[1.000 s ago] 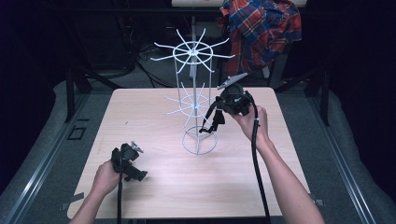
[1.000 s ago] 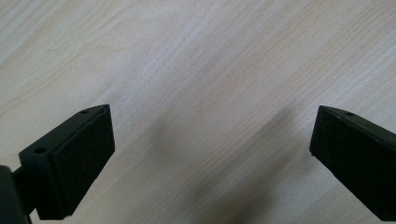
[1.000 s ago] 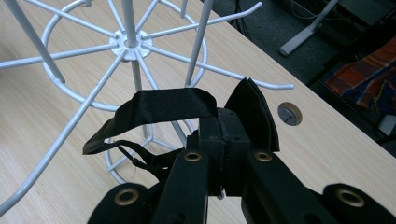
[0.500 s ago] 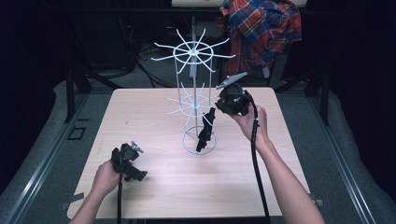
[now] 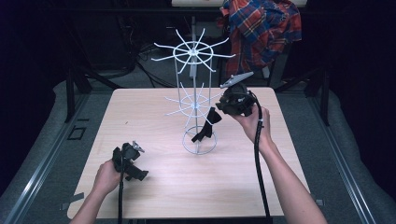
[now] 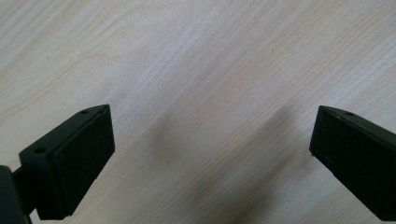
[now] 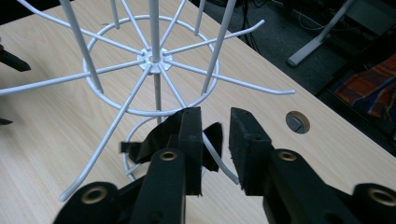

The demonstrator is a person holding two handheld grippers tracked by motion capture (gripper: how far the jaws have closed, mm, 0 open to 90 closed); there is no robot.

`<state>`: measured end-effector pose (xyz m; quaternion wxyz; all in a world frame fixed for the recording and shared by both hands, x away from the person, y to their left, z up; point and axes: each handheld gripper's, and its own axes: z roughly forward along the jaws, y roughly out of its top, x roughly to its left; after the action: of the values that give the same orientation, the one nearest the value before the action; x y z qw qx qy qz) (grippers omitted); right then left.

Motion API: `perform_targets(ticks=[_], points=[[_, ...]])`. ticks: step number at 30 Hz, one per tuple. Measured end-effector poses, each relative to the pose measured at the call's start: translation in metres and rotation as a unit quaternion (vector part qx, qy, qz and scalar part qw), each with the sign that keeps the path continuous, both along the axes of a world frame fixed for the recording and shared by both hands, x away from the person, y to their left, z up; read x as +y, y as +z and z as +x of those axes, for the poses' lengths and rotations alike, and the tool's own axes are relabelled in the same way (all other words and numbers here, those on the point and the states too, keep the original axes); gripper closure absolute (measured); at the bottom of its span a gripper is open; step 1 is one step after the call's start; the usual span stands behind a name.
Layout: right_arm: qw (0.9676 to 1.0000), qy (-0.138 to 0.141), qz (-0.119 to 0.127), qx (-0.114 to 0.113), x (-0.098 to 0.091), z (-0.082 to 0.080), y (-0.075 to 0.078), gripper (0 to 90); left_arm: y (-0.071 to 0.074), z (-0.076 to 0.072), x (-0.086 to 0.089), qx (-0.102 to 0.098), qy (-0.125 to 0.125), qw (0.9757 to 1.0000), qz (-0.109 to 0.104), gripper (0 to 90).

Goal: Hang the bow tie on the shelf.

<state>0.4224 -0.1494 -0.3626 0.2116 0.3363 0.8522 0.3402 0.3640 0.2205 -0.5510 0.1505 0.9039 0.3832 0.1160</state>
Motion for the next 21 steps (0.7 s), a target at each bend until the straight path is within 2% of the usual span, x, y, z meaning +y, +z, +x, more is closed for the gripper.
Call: perform_targets(ticks=[6,11,21], points=[[1.0000,0.002,0.009,0.000,-0.007,-0.009,0.001,62.8,0.001,0.002,-0.003,0.001,-0.003,1.0000,0.002,0.1],[0.9998,0.000,0.019,0.002,-0.014,-0.016,-0.002,50.5,0.000,0.002,-0.003,0.004,-0.003,1.0000,0.002,0.1],[0.9993,0.008,0.032,0.019,-0.031,-0.029,-0.005,34.2,0.000,0.001,-0.003,0.005,-0.003,1.0000,0.002,0.1]])
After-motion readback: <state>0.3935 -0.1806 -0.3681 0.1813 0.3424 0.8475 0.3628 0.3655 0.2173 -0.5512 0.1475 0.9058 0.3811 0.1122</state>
